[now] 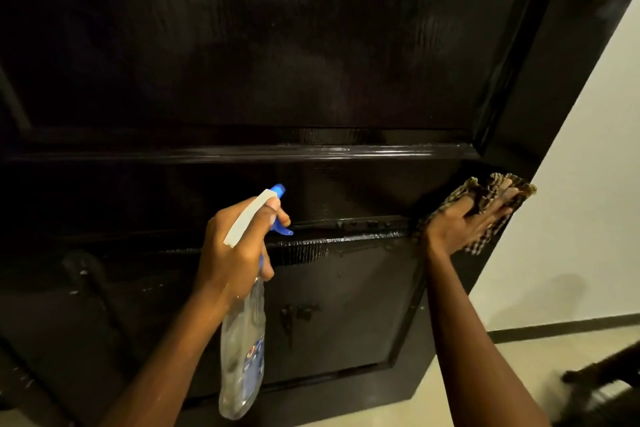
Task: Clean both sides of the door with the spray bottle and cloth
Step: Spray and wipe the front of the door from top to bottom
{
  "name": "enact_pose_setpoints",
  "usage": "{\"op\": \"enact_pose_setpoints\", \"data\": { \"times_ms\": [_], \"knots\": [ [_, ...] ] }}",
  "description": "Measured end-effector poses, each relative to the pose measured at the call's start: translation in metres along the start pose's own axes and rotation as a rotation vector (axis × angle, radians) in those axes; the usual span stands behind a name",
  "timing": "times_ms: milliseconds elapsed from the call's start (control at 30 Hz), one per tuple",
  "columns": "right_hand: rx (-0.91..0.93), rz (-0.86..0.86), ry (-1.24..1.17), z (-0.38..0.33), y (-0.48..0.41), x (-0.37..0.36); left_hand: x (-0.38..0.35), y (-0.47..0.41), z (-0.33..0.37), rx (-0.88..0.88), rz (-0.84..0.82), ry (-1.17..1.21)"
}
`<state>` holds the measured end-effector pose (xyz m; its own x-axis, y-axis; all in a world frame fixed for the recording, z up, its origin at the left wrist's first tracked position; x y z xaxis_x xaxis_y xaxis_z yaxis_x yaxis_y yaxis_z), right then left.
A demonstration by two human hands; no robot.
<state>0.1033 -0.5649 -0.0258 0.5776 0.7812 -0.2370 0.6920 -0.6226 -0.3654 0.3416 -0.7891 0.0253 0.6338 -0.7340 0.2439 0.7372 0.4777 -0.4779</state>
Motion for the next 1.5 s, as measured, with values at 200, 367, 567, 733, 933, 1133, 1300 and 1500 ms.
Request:
{"op": "enact_pose_setpoints", "data": {
  "times_ms": [200,367,567,733,933,1133,1300,1500],
  "knots": [
    [-0.189,0.02,-0.025,0.01,0.057,-0.01,0.016,0.015,-0.01,0.016,0.043,-0.041],
    [0.087,-0.203,0.069,-0.02,0.131,-0.035,0.035,0.023,-0.02,0.032,0.092,-0.079],
    [0.659,-0.607,0.279,-0.036,0.193,-0.051,0.042,0.024,-0.019,0.033,0.096,-0.061],
    [0.683,-0.513,0.221,-0.018,0.135,-0.04,0.037,0.014,-0.013,0.008,0.086,-0.037],
    [0.085,-0.169,-0.006,-0.038,0.081,-0.034,0.021,0.008,-0.001,-0.007,0.033,-0.046],
    [0.605,-0.561,0.176,-0.018,0.109,-0.028,-0.01,0.0,0.008,-0.027,-0.031,-0.026],
    [0.465,-0.4,0.152,-0.002,0.03,-0.01,-0.03,-0.002,0.008,-0.019,-0.06,-0.012],
    [-0.09,-0.13,-0.035,0.011,-0.008,0.013,-0.031,0.005,0.009,-0.033,-0.07,-0.012]
  ]
}}
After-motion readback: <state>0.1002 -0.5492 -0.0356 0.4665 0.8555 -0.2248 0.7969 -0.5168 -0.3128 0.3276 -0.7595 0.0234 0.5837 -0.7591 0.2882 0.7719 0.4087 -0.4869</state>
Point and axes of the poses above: each hand's wrist, its own y-axis away from the middle knuckle, its own x-axis out of the back of the hand, z = x × y, the point moved 3 cm from there along -y, towards the middle knuckle, and after that the axes turned 5 degrees about -y, right-handed, at the moved point
